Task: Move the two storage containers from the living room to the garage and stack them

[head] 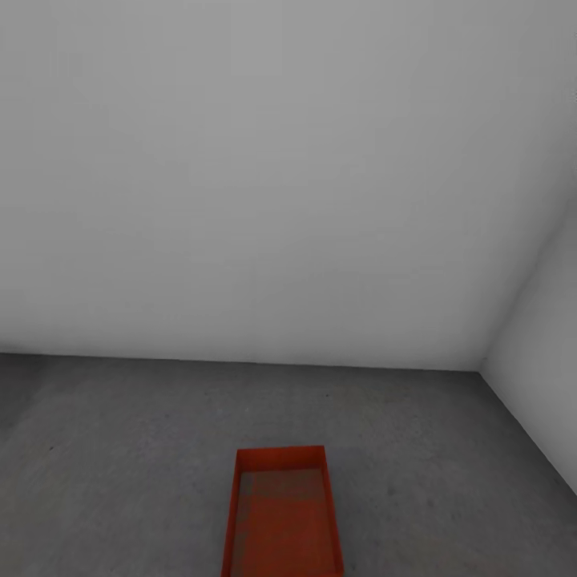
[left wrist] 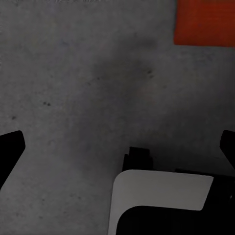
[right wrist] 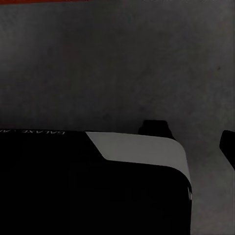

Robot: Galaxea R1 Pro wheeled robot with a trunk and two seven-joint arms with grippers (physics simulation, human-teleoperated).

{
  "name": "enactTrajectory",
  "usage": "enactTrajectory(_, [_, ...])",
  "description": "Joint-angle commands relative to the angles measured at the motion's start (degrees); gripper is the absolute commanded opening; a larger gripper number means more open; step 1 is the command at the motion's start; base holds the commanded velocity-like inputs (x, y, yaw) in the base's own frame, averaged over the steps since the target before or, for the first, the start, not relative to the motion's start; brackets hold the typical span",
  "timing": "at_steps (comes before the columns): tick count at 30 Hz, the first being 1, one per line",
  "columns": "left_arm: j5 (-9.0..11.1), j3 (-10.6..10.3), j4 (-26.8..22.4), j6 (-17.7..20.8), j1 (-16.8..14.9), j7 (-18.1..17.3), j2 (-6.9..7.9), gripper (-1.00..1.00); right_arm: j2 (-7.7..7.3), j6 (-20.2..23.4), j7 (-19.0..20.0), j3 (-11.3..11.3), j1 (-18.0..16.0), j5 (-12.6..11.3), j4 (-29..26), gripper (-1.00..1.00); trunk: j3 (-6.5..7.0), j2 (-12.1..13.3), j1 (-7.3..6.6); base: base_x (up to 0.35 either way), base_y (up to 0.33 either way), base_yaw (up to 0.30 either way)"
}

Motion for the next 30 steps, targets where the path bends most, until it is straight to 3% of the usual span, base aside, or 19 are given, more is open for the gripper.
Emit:
enactTrajectory(1, [0.5, -0.1, 0.0, 0.2, 0.0, 0.1, 0.0, 1.0, 0.08, -0.2, -0.1, 0.5, -0.1, -0.4, 0.2, 1.0, 0.01, 0.0, 0.0, 0.0, 0.0, 0.0])
enactTrajectory(16, [0.5, -0.1, 0.0, 0.3, 0.0, 0.2, -0.03, 1.0, 0.13, -0.1, -0.2, 0.4, -0.1, -0.4, 0.2, 1.0, 1.23, 0.0, 0.0, 0.0, 0.0, 0.0])
enactTrajectory(30, [0.4, -0.2, 0.0, 0.3, 0.0, 0.1, -0.08, 1.0, 0.12, -0.2, -0.2, 0.4, -0.1, -0.5, 0.2, 1.0, 1.38, 0.0, 0.0, 0.0, 0.0, 0.0])
